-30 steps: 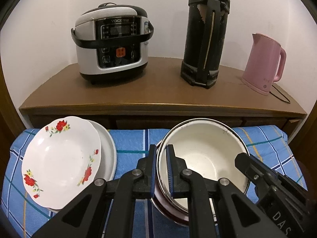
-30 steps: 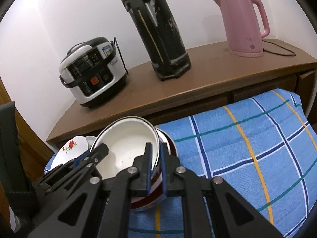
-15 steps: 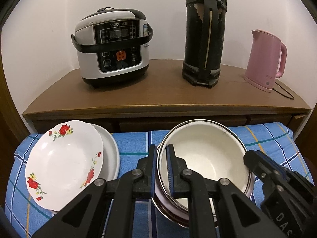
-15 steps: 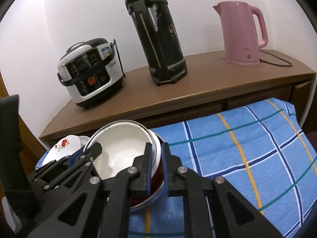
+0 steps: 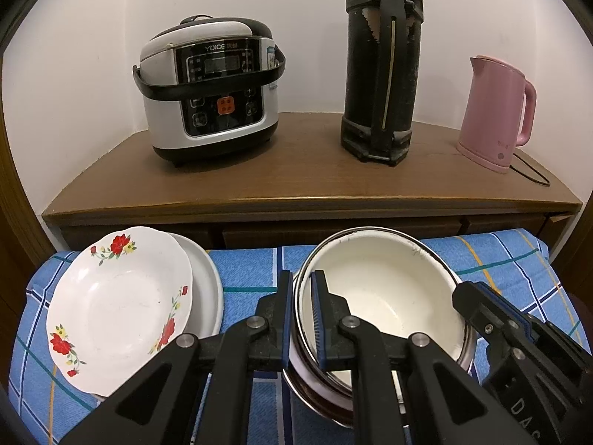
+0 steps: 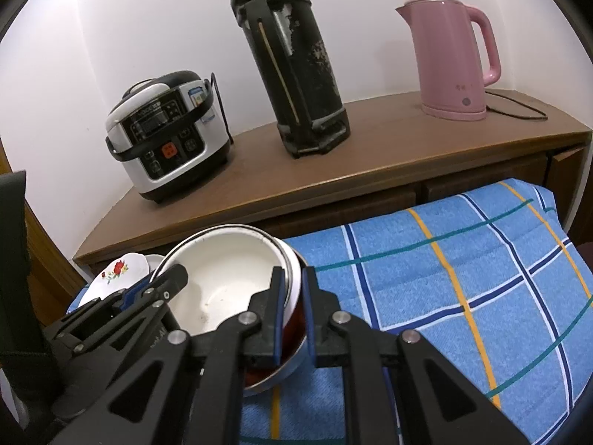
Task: Organize plates and bowls
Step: 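Lower the white enamel bowl into the pink bowl with both grippers, then open both grippers and release the white enamel bowl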
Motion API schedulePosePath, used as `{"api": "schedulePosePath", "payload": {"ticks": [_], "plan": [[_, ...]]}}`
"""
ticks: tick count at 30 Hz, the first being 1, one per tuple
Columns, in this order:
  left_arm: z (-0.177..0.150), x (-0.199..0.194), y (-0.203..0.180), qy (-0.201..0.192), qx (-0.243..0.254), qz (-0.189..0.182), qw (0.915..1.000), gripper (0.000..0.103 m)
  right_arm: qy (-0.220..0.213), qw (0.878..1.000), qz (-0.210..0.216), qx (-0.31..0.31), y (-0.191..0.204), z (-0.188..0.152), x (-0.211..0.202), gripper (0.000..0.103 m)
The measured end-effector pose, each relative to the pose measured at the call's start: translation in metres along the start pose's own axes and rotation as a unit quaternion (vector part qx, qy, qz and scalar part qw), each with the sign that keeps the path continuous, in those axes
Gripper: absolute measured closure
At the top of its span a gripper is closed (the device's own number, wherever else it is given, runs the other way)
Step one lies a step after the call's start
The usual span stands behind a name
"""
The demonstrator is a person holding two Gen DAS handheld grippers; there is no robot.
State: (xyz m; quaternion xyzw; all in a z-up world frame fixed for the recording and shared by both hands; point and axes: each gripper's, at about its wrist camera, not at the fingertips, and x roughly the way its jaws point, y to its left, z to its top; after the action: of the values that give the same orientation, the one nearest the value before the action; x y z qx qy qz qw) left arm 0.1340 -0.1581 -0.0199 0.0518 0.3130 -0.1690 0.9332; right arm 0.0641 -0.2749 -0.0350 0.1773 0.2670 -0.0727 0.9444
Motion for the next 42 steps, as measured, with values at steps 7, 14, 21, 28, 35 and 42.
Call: {"api": "schedulePosePath", "payload": {"ticks": [7,14,21,28,35,42], "plan": [[-0.001,-0.001,-0.002,-0.005,0.002,-0.001,1.0000,0.079,-0.011,1.000,0.018,0.010,-0.005,-0.003,0.001,0.090],[0.000,-0.008,0.000,-0.027,-0.001,0.020,0.9994,0.038,-0.030,0.999,0.025,0.020,-0.011,-0.004,-0.002,0.078],[0.002,-0.013,0.002,-0.039,-0.006,0.009,0.9992,0.038,-0.029,0.998,0.034,0.047,-0.024,-0.005,0.001,0.065],[0.000,-0.016,0.003,-0.045,-0.005,0.004,0.9989,0.033,-0.052,0.996,0.037,0.064,-0.031,-0.004,-0.007,0.060],[-0.001,-0.015,0.003,-0.046,-0.004,0.003,0.9989,0.033,-0.083,0.993,0.050,0.064,-0.029,-0.005,-0.016,0.042],[-0.002,-0.013,0.006,-0.048,-0.003,0.003,0.9988,0.033,-0.117,0.990,0.035,0.073,-0.032,-0.004,-0.026,0.031]]}}
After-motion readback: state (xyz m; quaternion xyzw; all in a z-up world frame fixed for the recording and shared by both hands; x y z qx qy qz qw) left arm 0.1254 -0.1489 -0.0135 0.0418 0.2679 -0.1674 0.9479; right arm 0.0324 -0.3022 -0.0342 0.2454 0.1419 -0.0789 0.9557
